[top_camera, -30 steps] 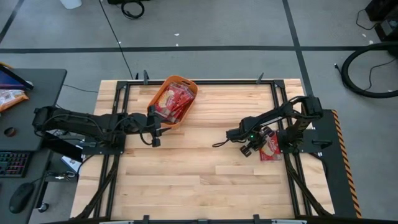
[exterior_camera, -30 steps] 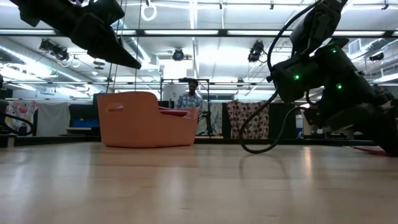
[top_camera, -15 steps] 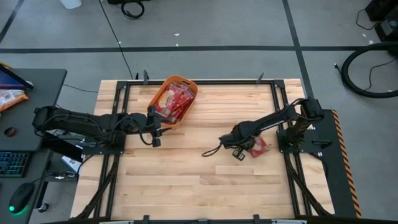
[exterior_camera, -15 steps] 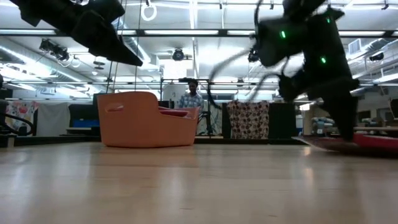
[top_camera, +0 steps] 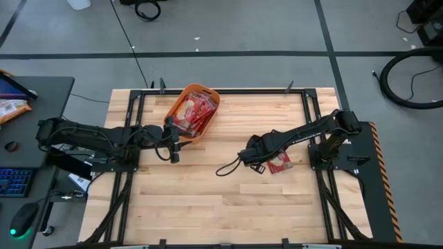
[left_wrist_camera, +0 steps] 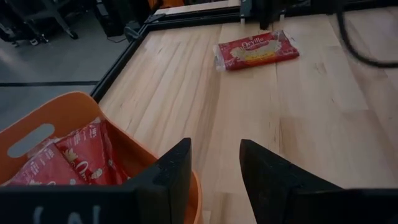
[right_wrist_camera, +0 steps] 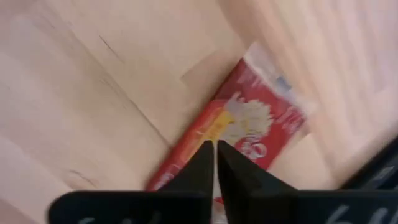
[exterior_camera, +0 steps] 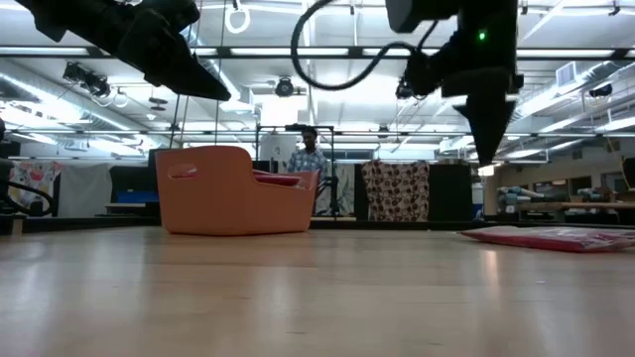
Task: Sort popcorn bags into baskets
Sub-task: Put the red popcorn bag into the orange bin
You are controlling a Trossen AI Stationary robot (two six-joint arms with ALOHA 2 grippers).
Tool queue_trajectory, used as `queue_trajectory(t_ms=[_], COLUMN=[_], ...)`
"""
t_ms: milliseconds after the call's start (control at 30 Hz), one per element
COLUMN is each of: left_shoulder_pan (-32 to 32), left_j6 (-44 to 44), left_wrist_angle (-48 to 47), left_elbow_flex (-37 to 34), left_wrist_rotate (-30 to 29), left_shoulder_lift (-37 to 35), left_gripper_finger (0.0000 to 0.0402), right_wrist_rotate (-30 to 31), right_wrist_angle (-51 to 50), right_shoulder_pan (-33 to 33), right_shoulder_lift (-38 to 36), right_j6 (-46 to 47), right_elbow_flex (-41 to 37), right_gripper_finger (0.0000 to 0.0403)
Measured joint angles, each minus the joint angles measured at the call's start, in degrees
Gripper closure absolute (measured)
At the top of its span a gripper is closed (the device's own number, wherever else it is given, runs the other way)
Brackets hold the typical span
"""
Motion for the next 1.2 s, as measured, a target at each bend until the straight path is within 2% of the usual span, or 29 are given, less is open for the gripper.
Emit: queue_trajectory(t_ms=[367, 633, 767, 1033, 1200], left_shoulder_pan=[0.0, 0.02, 0.02, 0.02, 0.02], left_j6=[-0.02, 0.02, 0.04, 0.04, 0.04], left_wrist_angle=[-0.3, -0.26, -0.24, -0.39, -0.4], left_elbow_flex=[0.0, 0.0, 0.0, 0.0, 0.0], left_wrist_rotate=[0.04, 0.02, -0.01, -0.01, -0.01], left_shoulder_lift=[0.0, 0.0, 0.02, 0.02, 0.02], left_gripper_finger=[0.026, 0.026, 0.026, 0.026, 0.026], right_wrist_rotate=[-4.01, -3.88, -3.15, -2.33, -2.04], right_wrist_angle=[10.25, 14.6, 15.47, 21.95, 22.7], right_shoulder_pan=[-0.43, -0.81, -1.22, -1.23, -1.19], right_shoulder_lift=[0.57, 1.31, 1.31, 1.28, 0.94], right_j6=[12.63, 15.41, 15.98, 15.32, 15.36], right_elbow_flex=[-10.95, -15.19, -15.9, -18.93, -20.44], right_gripper_finger=[0.0253, 0.018, 0.0167, 0.0172, 0.0173])
